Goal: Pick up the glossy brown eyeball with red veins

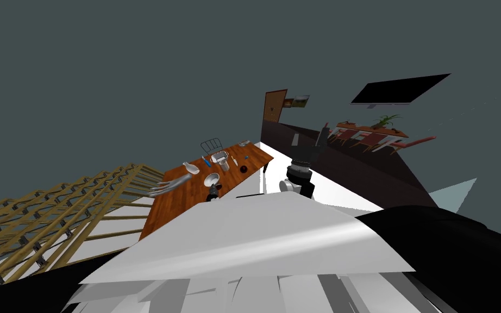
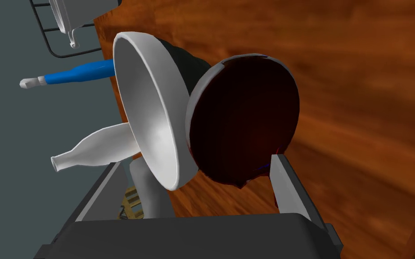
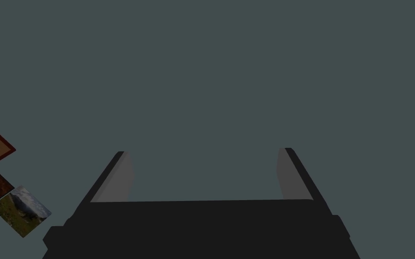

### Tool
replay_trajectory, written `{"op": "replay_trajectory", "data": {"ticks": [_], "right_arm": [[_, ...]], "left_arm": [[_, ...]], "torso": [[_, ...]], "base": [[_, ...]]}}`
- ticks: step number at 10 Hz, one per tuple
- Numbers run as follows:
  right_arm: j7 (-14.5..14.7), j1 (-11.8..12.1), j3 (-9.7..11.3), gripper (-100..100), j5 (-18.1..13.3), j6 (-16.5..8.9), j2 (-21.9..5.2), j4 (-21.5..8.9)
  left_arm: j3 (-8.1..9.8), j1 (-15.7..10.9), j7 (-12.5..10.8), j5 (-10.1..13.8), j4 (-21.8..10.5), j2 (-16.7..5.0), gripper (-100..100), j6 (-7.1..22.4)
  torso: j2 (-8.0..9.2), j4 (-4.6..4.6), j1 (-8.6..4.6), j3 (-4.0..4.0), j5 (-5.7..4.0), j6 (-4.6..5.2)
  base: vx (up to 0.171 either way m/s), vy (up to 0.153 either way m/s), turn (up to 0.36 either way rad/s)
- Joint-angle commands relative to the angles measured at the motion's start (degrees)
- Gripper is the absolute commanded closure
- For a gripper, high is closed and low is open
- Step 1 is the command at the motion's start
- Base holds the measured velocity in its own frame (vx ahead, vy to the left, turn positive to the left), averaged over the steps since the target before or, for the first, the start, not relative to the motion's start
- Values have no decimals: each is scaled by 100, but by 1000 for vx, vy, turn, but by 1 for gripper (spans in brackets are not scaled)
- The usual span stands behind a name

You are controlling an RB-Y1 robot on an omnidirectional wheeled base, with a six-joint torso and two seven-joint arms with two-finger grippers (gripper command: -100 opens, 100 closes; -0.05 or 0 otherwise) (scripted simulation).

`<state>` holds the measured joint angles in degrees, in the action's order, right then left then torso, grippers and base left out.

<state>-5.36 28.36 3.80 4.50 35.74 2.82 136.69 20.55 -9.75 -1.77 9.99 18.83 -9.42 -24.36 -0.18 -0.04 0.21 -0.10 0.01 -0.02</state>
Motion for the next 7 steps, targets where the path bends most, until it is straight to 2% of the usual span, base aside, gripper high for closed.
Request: {"op": "replay_trajectory", "data": {"ticks": [1,2,3,4,7], "right_arm": [[0,0,0,0,0,0,0,0],[0,0,0,0,0,0,0,0],[0,1,0,0,0,0,0,0],[0,0,0,0,0,0,0,0],[0,-1,0,0,0,0,1,0]], "left_arm": [[-19,-55,-35,-8,-256,-18,-100,-201],[-13,31,-23,-9,-261,38,-100,-308],[1,-51,-11,0,-315,16,-100,-264],[5,-46,0,2,-315,23,100,-288],[6,-43,-7,4,-319,30,100,-281]], "torso": [[0,0,0,0,0,0],[-10,-2,5,-6,1,1],[-18,-4,6,-11,2,1],[-4,-2,-4,-4,0,0],[18,6,-21,11,-11,2]], "base": [[91,65,-22],[110,63,-23],[54,31,-8],[9,6,0],[0,0,0]]}}
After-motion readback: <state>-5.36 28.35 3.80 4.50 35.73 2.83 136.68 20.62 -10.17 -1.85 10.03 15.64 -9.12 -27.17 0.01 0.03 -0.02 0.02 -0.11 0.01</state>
